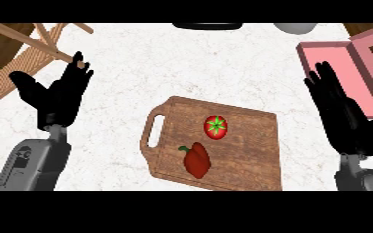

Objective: Pick the tomato from the cutting board and place it in the cardboard box

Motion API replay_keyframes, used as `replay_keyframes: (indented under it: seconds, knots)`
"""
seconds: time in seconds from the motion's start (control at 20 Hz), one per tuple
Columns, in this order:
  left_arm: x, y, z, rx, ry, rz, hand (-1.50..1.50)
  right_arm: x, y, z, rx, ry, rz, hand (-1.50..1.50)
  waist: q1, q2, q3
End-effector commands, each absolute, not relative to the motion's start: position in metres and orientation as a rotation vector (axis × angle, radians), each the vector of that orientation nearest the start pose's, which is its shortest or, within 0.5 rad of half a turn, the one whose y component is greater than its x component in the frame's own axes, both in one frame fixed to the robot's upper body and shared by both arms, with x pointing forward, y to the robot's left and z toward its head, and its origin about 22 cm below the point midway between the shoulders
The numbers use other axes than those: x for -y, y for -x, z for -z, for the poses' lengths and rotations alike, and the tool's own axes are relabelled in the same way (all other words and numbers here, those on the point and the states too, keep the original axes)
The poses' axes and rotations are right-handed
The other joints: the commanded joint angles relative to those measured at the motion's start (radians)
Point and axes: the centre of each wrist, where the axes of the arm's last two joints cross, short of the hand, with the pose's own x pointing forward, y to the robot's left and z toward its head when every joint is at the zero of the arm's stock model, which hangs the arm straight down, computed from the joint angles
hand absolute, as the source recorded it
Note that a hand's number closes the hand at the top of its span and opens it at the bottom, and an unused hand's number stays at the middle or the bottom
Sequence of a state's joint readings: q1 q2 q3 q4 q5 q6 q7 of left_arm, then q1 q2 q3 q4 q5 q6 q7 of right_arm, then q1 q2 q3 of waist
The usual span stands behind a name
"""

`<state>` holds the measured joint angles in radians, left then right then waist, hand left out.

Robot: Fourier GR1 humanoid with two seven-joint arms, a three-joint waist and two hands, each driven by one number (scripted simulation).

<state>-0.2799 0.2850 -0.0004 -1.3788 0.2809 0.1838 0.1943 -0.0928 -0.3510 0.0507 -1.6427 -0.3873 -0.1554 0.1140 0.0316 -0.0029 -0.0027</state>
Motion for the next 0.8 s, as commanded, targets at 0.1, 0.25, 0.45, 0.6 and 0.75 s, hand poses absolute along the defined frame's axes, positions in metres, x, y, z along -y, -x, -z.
replay_keyframes:
  seconds: [0.1,0.25,0.45,0.6,0.75]
  knots:
    - [-0.288,-0.3,-0.055,1.501,-0.129,-0.135,0.0,0.301,-0.229,-0.046,1.598,0.361,0.378,1.5,-0.057,-0.012,0.002]
    - [-0.291,-0.294,-0.049,1.536,-0.193,-0.161,0.0,0.329,-0.201,-0.035,1.563,0.693,0.634,1.5,-0.121,-0.031,0.0]
    - [-0.271,-0.287,-0.041,1.517,-0.099,-0.126,0.0,0.307,-0.152,0.024,1.304,0.981,0.512,-1.5,-0.074,-0.011,-0.001]
    - [-0.257,-0.278,-0.037,1.516,-0.075,-0.113,0.0,0.284,-0.141,0.007,1.448,1.102,0.406,-1.5,-0.046,-0.01,-0.002]
    - [-0.263,-0.281,-0.049,1.56,-0.071,-0.095,0.0,0.26,-0.124,0.011,1.434,1.055,0.233,-1.5,-0.027,-0.002,-0.002]
